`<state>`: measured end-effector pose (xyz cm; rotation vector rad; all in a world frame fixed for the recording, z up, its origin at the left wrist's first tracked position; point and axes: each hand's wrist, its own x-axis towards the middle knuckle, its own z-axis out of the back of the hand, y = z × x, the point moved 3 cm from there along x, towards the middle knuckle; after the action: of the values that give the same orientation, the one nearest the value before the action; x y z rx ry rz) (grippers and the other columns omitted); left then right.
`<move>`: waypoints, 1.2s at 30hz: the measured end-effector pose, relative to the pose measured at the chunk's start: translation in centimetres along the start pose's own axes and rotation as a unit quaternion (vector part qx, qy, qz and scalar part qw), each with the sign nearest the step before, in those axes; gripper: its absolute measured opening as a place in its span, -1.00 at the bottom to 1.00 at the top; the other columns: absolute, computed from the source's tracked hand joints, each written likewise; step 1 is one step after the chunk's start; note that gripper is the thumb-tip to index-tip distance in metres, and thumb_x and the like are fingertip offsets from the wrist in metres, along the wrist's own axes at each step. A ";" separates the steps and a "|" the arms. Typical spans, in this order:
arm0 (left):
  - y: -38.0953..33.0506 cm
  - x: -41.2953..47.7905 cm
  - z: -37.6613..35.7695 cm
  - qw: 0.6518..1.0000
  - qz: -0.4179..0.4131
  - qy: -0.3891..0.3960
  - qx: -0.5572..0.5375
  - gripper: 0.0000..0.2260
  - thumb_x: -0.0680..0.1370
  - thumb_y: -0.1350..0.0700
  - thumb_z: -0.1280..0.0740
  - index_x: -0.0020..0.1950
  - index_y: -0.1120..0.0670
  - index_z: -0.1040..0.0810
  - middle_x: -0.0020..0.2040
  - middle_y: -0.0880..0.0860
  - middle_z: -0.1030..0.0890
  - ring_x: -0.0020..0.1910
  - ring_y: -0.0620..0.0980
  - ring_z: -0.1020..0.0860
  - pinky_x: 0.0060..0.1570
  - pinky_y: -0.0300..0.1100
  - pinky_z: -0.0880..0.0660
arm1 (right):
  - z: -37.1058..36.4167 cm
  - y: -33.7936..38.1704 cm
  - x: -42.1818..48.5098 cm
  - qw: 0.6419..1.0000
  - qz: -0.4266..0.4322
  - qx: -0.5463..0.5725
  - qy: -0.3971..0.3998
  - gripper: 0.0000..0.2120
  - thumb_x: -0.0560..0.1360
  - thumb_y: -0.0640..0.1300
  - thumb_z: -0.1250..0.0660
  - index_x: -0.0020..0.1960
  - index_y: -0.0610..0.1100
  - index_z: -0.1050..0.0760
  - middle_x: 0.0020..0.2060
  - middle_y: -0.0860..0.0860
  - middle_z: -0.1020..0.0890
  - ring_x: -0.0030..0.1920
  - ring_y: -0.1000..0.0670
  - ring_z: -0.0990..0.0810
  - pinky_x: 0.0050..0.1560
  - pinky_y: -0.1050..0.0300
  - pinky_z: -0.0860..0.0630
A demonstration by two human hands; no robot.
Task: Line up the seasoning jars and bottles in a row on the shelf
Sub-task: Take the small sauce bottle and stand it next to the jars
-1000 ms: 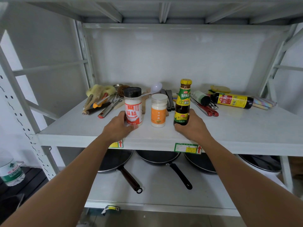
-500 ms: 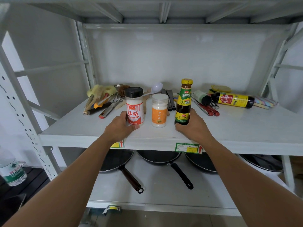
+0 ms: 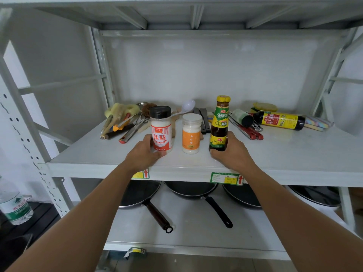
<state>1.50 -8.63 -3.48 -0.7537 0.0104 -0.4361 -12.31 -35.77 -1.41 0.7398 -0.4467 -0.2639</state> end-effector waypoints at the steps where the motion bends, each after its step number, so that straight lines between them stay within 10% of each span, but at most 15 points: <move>1: 0.0 0.0 0.0 1.000 0.000 0.000 -0.001 -0.29 0.57 -0.12 -0.46 0.61 0.00 -0.21 0.57 0.02 -0.41 0.49 0.10 -0.44 0.45 0.15 -0.42 | 0.0 0.0 0.0 1.000 0.003 0.002 0.000 -0.41 0.44 -0.02 -0.53 0.38 -0.07 -0.37 0.13 0.00 -0.60 0.08 -0.01 -0.57 0.06 0.07 -0.48; 36: 0.0 -0.2 0.1 1.000 -0.008 0.008 0.008 -0.27 0.55 -0.16 -0.45 0.61 -0.02 -0.20 0.56 0.02 -0.41 0.48 0.10 -0.45 0.46 0.14 -0.41 | -0.1 -0.3 0.4 1.000 0.000 0.011 0.008 -0.41 0.43 -0.03 -0.54 0.36 -0.08 -0.37 0.06 0.04 -0.57 0.05 0.00 -0.57 -0.01 0.11 -0.45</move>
<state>1.37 -8.52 -3.43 -0.7356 0.0155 -0.4562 -11.90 -36.11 -1.57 0.7637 -0.4350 -0.2542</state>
